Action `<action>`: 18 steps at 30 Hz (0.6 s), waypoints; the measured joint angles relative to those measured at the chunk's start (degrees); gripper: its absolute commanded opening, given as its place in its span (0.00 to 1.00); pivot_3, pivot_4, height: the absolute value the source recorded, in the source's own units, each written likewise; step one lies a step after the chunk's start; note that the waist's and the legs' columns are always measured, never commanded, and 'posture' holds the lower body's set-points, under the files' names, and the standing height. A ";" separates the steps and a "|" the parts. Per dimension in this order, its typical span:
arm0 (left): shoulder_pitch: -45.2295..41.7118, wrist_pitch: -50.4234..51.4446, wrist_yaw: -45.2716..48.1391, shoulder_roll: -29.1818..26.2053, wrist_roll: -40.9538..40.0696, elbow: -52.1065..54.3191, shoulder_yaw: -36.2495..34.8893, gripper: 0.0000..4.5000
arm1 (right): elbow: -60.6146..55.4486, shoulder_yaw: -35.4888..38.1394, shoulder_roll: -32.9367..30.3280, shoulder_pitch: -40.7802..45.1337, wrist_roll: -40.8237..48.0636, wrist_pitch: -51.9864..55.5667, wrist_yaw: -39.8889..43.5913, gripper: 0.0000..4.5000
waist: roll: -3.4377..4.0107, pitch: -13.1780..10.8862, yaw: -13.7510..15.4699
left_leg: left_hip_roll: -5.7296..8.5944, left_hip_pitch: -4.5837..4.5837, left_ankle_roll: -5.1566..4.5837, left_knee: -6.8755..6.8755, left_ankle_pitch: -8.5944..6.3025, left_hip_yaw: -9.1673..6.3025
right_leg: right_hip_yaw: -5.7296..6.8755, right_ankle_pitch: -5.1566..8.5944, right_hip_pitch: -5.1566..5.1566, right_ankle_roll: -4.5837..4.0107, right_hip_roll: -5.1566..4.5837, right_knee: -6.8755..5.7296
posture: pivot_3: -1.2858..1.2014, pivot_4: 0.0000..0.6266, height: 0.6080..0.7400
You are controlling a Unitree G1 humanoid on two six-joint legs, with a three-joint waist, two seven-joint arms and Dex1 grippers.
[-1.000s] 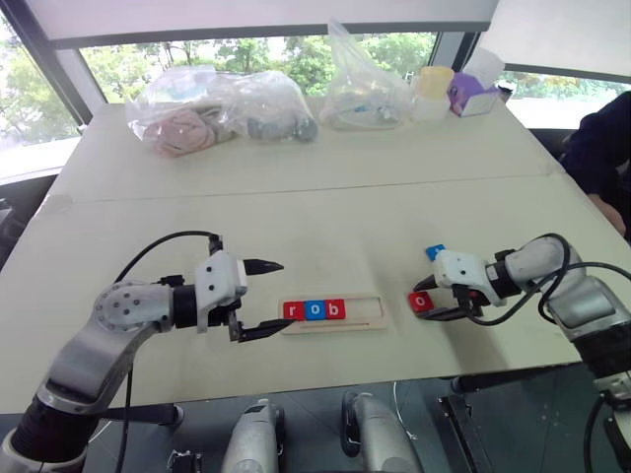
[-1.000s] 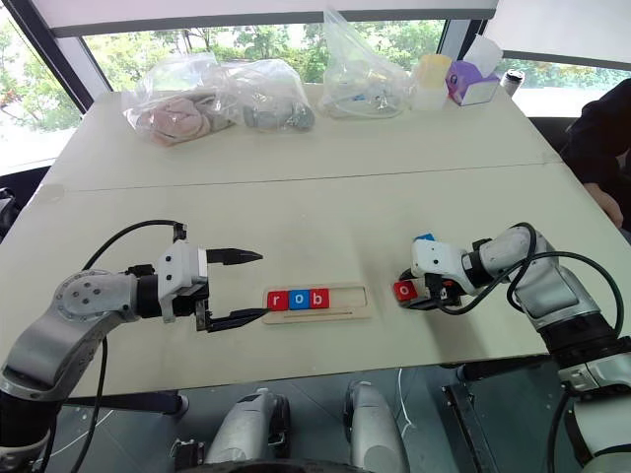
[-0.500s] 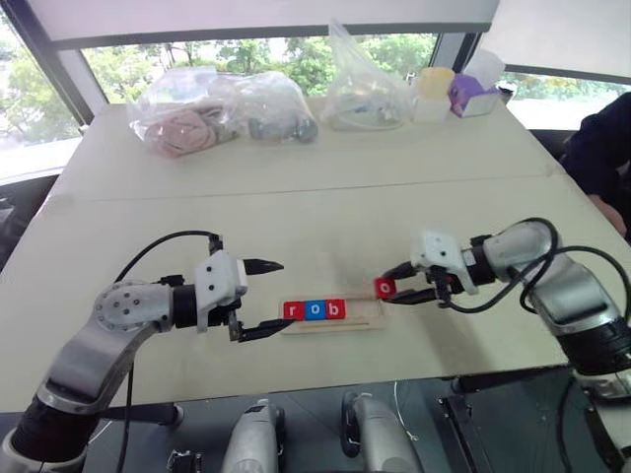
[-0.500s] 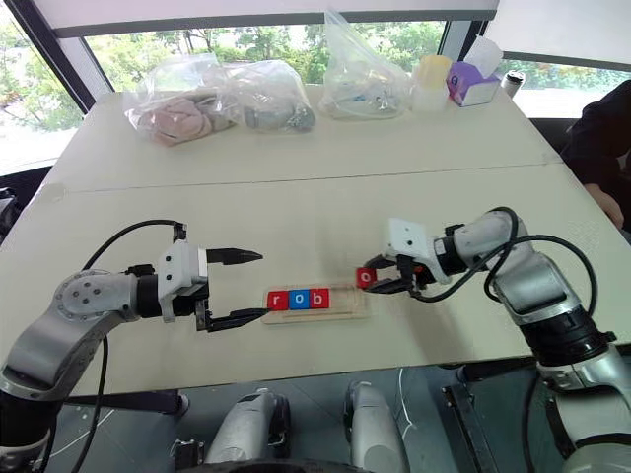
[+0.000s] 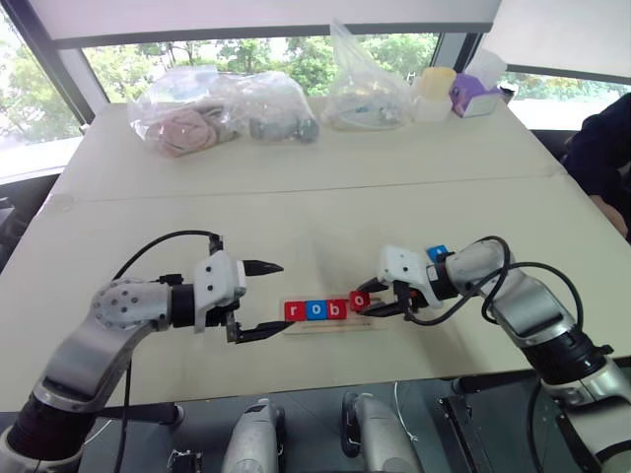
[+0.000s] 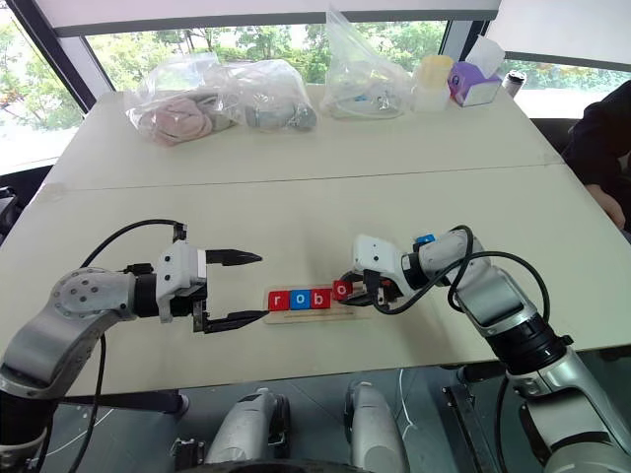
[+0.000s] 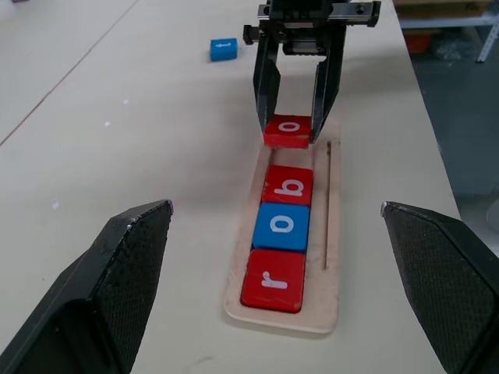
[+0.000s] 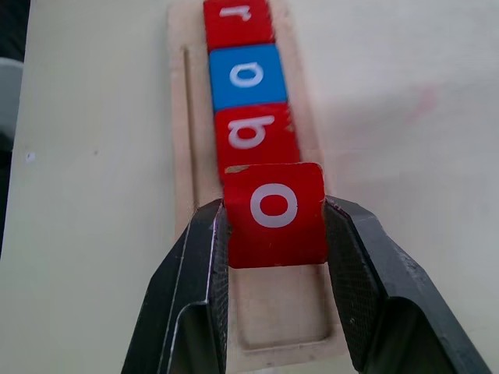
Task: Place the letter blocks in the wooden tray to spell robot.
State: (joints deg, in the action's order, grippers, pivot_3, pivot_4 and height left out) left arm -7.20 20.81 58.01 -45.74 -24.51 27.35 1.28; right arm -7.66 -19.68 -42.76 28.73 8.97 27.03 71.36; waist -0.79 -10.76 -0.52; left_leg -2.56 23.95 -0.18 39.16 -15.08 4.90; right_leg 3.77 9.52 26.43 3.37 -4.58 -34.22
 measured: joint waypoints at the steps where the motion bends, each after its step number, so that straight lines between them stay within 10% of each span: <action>1: 0.21 0.02 0.52 -0.56 0.00 0.07 -0.10 1.00 | 0.00 -0.06 0.00 -0.03 -0.18 0.00 -0.07 0.27 | 0.00 0.00 -0.01 | 0.00 0.00 0.00 0.00 0.00 0.00 | 0.00 0.00 0.00 0.00 0.00 0.00 | 0.52 0.24 1.00; 18: 0.68 0.24 1.52 -1.48 0.01 0.81 -0.50 1.00 | -0.98 -1.87 0.68 -1.13 -1.41 -0.40 -1.35 0.27 | 0.00 0.00 -0.02 | 0.00 0.00 0.00 0.00 0.00 0.00 | 0.00 0.00 0.00 0.00 0.00 0.00 | 0.52 0.24 1.00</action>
State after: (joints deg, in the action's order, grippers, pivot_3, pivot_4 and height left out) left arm -6.52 21.05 59.53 -47.22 -24.51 28.16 0.79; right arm -8.64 -21.56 -42.07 27.60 7.56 26.63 70.01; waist -0.78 -10.76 -0.54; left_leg -2.57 23.95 -0.18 39.16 -15.08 4.89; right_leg 3.76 9.53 26.44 3.37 -4.58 -34.22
